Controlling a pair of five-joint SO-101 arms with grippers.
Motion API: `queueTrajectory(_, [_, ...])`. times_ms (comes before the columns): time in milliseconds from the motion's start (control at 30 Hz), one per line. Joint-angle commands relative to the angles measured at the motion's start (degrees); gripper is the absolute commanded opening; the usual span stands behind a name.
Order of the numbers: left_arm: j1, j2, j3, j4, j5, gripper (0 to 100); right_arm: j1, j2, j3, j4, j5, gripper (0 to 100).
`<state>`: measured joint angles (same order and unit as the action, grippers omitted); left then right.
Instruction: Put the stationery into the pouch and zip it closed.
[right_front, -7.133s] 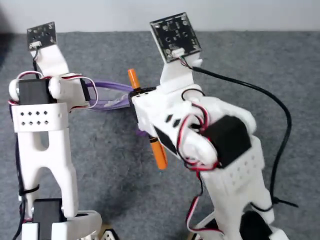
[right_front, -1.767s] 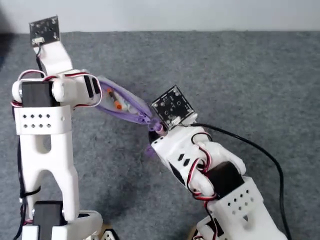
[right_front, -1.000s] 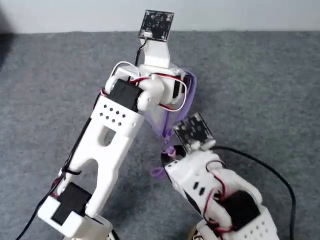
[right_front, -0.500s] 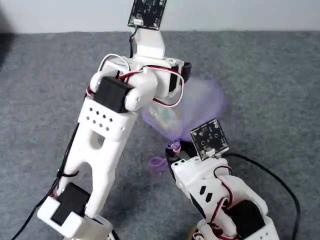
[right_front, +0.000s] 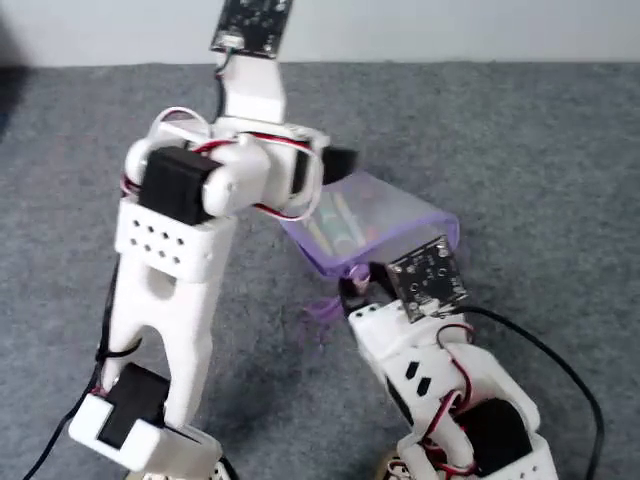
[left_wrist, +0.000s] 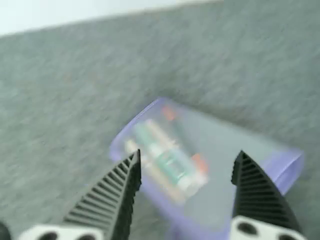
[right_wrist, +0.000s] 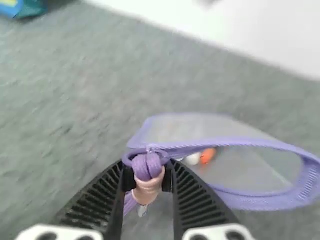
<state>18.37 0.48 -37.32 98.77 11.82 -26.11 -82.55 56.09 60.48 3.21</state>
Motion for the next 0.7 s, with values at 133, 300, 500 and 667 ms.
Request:
queueTrajectory(133, [-2.9, -8.4, 8.5, 1.7, -20.2, 18, 4.7, -0.3, -3.8, -6.9, 7.9, 0.7])
queueTrajectory(300, [-1.8, -18.4, 22.7, -0.2, -21.2, 18, 4.7, -0.3, -3.8, -8.9, 7.8, 0.7])
queueTrajectory(500, [-1.9, -33.5, 41.3, -10.1, -18.3, 26, 4.5, -0.3, -3.8, -9.3, 7.7, 0.7])
queueTrajectory(667, [1.0, -42.8, 56.6, -19.7, -15.1, 28, 4.5, -0.3, -3.9, -9.4, 7.7, 0.7])
